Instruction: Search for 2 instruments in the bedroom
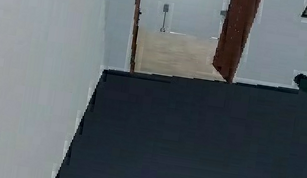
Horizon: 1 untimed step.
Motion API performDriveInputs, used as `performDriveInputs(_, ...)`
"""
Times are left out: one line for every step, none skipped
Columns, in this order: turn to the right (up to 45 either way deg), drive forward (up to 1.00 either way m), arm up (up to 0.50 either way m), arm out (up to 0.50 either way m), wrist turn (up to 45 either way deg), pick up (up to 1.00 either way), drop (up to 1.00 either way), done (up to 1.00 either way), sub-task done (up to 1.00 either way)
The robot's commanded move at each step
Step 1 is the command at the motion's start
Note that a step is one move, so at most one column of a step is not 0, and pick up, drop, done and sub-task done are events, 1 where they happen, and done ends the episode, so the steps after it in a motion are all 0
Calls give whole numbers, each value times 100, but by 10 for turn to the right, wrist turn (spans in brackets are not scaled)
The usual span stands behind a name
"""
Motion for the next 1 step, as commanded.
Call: performDriveInputs(360, 0, 0, 0, 0, 0, 0, 0, 0)
